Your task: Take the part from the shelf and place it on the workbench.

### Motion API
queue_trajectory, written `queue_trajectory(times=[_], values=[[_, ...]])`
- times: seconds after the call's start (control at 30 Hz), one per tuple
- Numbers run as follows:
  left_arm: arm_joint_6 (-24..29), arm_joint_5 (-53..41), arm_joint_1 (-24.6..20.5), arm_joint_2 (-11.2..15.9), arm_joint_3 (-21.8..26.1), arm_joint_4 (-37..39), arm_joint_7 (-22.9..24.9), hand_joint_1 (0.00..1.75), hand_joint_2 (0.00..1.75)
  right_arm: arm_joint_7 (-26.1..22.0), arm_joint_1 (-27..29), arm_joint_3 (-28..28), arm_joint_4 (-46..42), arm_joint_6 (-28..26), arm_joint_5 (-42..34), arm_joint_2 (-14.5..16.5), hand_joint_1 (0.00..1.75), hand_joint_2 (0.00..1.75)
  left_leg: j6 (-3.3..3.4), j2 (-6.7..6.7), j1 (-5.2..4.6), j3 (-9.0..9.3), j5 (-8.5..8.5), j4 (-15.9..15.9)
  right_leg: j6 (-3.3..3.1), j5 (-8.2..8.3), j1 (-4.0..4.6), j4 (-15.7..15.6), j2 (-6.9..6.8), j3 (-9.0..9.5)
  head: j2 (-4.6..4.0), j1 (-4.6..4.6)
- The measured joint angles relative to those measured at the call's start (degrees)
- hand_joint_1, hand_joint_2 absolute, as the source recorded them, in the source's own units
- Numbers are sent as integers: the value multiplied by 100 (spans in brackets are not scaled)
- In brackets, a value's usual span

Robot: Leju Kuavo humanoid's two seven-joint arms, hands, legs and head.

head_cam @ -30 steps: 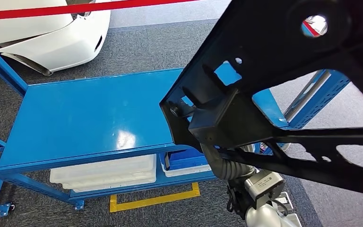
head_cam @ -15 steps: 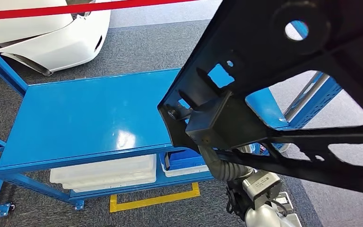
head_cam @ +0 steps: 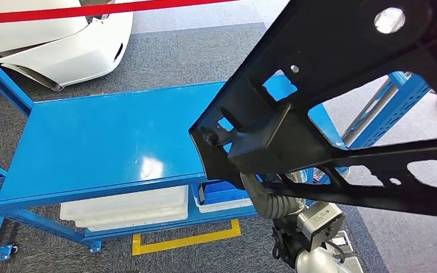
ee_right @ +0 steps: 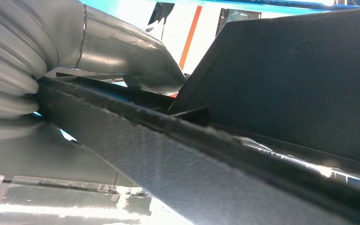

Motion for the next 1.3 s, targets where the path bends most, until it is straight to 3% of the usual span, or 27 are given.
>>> queue_trajectory(times=[0.57, 0.77, 0.83, 0.93, 0.97, 1.0, 1.03, 1.1, 1.17, 1.27, 1.3], values=[[-214, 10, 3, 43, 0, 0, 47, 0, 0, -42, 63, 0, 0, 31, -54, 71, 175, 175, 17, 1, -39, -10, -11, 28, 15, 9, -42, -3, -9, 2, 0, -14], [-222, 9, 6, 59, 0, 0, 57, 0, 0, -45, 66, -3, 0, 31, -55, 102, 175, 175, 101, 10, -24, 1, 76, -8, 106, 42, -57, -16, -15, 12, 0, -39], [-236, 8, 3, 59, 0, 0, 67, 0, 0, -48, 67, -17, 0, 31, -56, 103, 175, 175, 149, 30, 16, 2, 148, -84, 128, -209, -51, 243, -7, -88, 0, -12], [-248, 8, 6, 59, 0, 0, 83, 0, 0, -50, 92, -38, 1, 31, -60, 102, 175, 175, 167, 49, 27, -58, 192, -89, 158, -829, -66, 1301, 1, -466, 0, 70], [-254, 7, 7, 59, 0, 0, 86, 0, 0, -50, 103, -39, 2, 31, -61, 102, 175, 175, 157, 51, 32, -82, 201, -77, 173, -895, -81, 1519, 1, -520, 0, 89], [-261, 1, 7, 59, 0, 0, 89, 0, 0, -50, 110, -41, 2, 31, -61, 102, 175, 175, 142, 51, 42, -108, 208, -59, 191, -852, -101, 1523, 0, -470, 0, 102], [-272, -9, 7, 59, 0, 0, 89, 0, 0, -49, 113, -44, 2, 31, -61, 102, 175, 175, 121, 51, 59, -135, 210, -30, 212, -720, -124, 1300, -3, -307, 0, 114], [-303, -36, 3, 63, 0, 0, 94, 0, 0, -46, 115, -52, 2, 28, -62, 102, 175, 175, 49, 49, 87, -204, 195, 57, 248, -484, -162, 562, 2, 148, 0, 155], [-341, -65, 0, 69, -3, 0, 109, 0, 0, -40, 131, -60, 1, 19, -62, 103, 175, 175, -39, 39, 78, -255, 187, 135, 199, -415, -163, 198, 39, 343, 0, 203], [-373, -89, 3, 74, -9, 0, 133, 0, 0, -33, 157, -74, 0, 11, -61, 107, 175, 175, -151, 22, 81, -300, 205, 198, 44, -392, -148, 203, 68, 261, 0, 133], [-370, -90, 4, 74, -10, 0, 137, 0, 0, -31, 161, -78, 0, 16, -64, 109, 175, 175, -182, 21, 92, -337, 130, 273, -8, -361, -141, 203, 66, 226, 0, 97]])
